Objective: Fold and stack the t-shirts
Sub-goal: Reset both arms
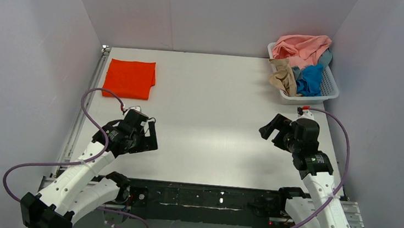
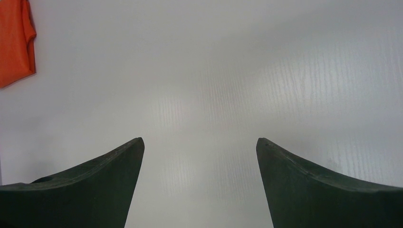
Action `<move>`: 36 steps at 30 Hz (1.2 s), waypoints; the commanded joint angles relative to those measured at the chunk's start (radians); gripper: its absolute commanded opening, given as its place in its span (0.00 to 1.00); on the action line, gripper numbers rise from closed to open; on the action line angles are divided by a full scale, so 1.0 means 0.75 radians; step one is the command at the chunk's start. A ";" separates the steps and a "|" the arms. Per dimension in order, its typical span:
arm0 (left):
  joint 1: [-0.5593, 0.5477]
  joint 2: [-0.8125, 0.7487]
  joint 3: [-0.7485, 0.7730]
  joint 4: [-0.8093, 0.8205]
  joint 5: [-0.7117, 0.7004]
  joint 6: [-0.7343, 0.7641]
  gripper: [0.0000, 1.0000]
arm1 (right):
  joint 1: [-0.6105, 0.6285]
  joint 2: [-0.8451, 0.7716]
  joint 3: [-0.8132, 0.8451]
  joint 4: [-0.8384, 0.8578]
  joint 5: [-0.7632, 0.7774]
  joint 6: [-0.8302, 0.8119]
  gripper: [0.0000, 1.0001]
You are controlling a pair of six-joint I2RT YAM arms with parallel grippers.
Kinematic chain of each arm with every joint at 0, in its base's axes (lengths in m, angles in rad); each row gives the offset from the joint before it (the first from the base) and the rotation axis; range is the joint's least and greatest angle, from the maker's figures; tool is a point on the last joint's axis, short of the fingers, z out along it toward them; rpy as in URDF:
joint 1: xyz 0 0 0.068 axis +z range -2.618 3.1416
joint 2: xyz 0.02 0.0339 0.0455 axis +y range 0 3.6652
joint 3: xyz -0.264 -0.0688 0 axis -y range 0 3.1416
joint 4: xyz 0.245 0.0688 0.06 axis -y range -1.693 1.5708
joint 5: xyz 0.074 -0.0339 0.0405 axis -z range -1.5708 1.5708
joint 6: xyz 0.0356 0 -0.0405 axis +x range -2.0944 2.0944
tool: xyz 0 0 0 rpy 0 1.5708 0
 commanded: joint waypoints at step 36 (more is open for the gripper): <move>-0.005 0.029 0.121 -0.236 -0.061 -0.042 0.98 | -0.008 -0.004 0.001 0.044 -0.113 -0.037 0.96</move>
